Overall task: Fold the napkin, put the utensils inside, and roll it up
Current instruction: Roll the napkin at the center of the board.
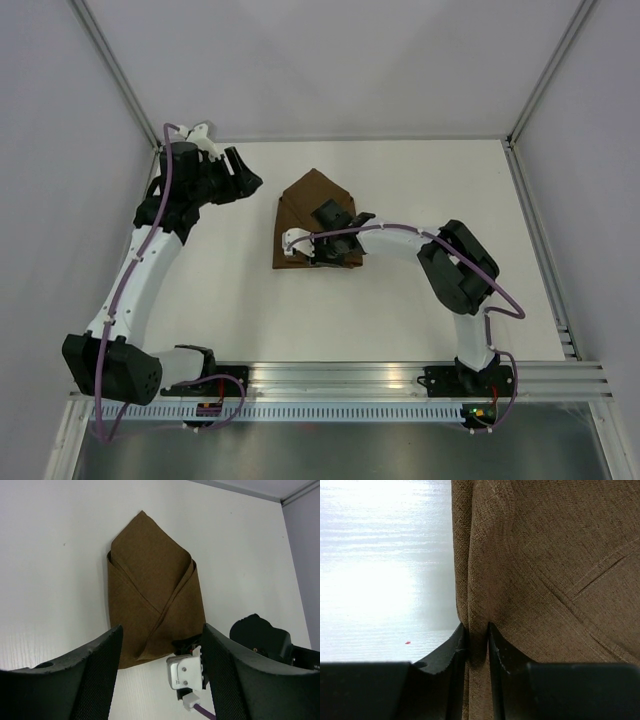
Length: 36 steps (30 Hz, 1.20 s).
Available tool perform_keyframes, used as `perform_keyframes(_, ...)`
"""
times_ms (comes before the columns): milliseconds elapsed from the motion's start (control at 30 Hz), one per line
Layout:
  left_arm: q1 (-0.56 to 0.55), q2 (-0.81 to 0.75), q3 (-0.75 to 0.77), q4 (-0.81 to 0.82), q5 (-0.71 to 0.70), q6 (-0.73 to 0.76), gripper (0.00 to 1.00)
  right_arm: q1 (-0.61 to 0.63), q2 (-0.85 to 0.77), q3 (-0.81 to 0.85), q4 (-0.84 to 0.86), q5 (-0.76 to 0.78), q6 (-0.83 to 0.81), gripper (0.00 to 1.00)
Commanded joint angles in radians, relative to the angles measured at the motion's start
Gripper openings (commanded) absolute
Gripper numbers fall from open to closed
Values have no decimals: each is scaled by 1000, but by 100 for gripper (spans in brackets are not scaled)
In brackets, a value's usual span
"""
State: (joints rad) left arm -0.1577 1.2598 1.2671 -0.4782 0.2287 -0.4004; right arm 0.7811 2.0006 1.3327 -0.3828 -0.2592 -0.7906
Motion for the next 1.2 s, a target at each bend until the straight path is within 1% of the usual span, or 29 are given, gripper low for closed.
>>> perform_keyframes(0, -16, -66, -24, 82, 52, 20, 70, -2, 76, 28, -159, -49, -2, 22)
perform_keyframes(33, -22, -72, -41, 95, 57, 20, 70, -3, 92, 40, -198, -61, -4, 18)
perform_keyframes(200, -66, -125, -103, 179, 40, 29, 68, -46, 136, 132, -320, -156, -15, 15)
perform_keyframes(433, -198, -230, -244, 369, -5, 97, 66, -117, 220, 267, -543, -288, -70, 11)
perform_keyframes(500, -233, -253, -271, 395, 3, 127, 66, -137, 240, 298, -592, -305, -90, 11)
perform_keyframes(667, -289, -313, -337, 473, 1, 169, 63, -167, 267, 333, -660, -336, -122, 10)
perform_keyframes(767, -301, -355, -393, 541, -17, 172, 65, -183, 273, 326, -673, -336, -133, 10)
perform_keyframes(833, -309, -372, -417, 556, 52, 193, 65, -192, 274, 322, -683, -333, -140, 10)
perform_keyframes(933, -374, -396, -471, 601, 37, 270, 65, -200, 282, 324, -696, -333, -148, 10)
perform_keyframes(1033, -437, -410, -515, 641, -23, 333, 67, -213, 297, 342, -714, -336, -150, 9)
perform_keyframes(1067, -475, -404, -535, 650, -38, 380, 66, -221, 303, 355, -725, -337, -150, 9)
perform_keyframes(1100, -499, -401, -546, 677, -54, 397, 65, -224, 314, 364, -731, -341, -150, 9)
perform_keyframes(1133, -522, -395, -557, 690, -78, 444, 64, -227, 322, 371, -737, -341, -150, 9)
perform_keyframes(1167, -569, -384, -581, 708, -94, 509, 64, -232, 331, 385, -745, -341, -147, 9)
